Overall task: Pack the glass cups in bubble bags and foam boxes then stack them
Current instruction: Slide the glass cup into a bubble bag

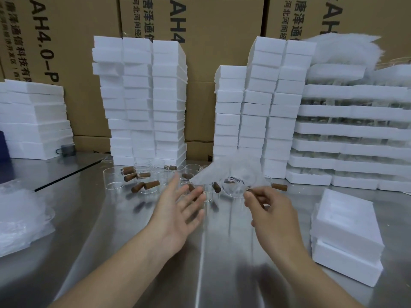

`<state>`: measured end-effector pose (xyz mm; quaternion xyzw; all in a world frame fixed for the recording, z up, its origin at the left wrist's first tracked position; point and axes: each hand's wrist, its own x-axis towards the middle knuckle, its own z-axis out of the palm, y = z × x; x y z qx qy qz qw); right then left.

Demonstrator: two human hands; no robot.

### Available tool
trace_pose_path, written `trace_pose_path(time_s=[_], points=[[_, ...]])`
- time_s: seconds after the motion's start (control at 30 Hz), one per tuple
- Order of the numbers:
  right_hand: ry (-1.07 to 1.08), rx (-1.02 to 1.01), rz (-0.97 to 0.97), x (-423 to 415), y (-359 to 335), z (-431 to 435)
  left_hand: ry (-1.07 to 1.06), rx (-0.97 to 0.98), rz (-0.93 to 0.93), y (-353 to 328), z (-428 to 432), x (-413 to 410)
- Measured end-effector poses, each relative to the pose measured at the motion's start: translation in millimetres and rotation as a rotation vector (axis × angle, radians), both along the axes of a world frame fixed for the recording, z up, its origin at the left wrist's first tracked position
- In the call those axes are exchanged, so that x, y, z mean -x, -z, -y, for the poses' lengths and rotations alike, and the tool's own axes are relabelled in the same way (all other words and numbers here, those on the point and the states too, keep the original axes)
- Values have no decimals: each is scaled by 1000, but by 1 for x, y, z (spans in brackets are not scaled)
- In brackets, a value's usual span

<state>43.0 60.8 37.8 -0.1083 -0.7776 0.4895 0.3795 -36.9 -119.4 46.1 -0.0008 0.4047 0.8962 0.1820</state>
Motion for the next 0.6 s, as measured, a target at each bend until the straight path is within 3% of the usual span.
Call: trace_pose_path(time_s=[0.2, 0.43, 0.6], points=[[-5, -276, 22, 0, 7, 4, -49, 257, -133, 8, 1, 10], [100, -63, -147, 4, 8, 1, -191, 844, -663, 29, -8, 17], [150, -20, 34, 16, 19, -23, 31, 1038, -797, 39, -19, 13]])
